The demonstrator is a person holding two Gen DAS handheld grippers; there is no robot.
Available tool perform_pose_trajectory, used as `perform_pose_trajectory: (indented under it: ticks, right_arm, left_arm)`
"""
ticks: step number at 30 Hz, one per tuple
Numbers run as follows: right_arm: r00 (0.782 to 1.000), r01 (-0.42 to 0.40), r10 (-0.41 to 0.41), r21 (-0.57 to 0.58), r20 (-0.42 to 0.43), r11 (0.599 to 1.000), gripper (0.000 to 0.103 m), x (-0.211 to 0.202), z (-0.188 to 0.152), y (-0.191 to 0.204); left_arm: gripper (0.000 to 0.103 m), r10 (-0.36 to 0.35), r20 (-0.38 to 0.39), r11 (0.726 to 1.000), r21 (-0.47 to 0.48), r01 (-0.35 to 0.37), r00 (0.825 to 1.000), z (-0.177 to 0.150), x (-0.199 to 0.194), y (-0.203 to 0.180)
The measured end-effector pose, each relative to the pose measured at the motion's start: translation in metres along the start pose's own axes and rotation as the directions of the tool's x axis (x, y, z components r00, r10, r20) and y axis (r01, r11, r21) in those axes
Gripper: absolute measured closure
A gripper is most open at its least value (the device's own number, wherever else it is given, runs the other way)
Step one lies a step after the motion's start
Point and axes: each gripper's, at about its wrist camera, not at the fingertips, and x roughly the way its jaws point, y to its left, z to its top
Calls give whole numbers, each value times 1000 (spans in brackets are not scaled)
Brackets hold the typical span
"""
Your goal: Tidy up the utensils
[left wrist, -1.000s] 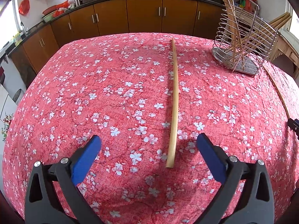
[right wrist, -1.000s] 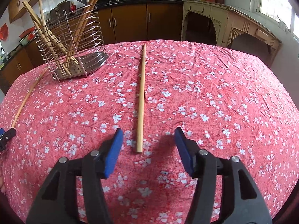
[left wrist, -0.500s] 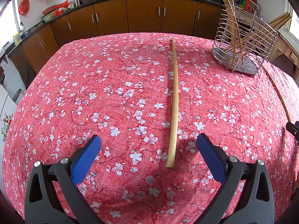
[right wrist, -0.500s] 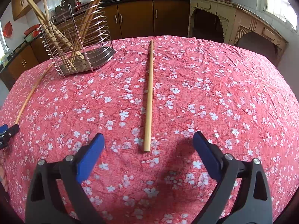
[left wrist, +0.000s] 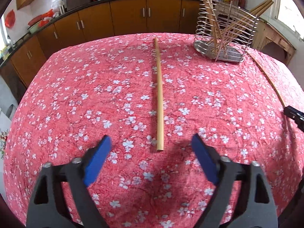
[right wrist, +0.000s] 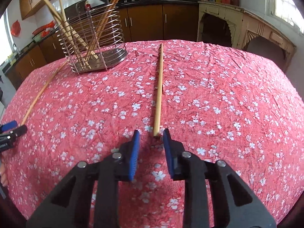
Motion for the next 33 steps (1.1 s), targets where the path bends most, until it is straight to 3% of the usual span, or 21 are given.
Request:
perform_pose_trajectory:
  ticks: [17, 23, 29, 33]
  right_arm:
    - [1000, -8, 8, 55, 3, 998, 89, 7, 7, -11]
    - [1000, -15, 14, 83, 5, 996, 95, 7, 6, -14]
    - [999, -30, 25, 122, 43, 992, 96, -8, 1, -24]
    - [993, -16, 2, 120, 120, 993, 96, -41, 1, -31]
  left_arm:
    - [66, -14, 12, 1000, 28, 13, 1000, 10, 0, -8]
    - [93, -16, 26, 998, 64, 14, 1000, 3, -4, -16]
    - [96, -64, 19, 998, -14, 64, 998, 4, -10, 3]
    - [96, -57, 86, 998, -28, 60, 995, 4, -38, 14]
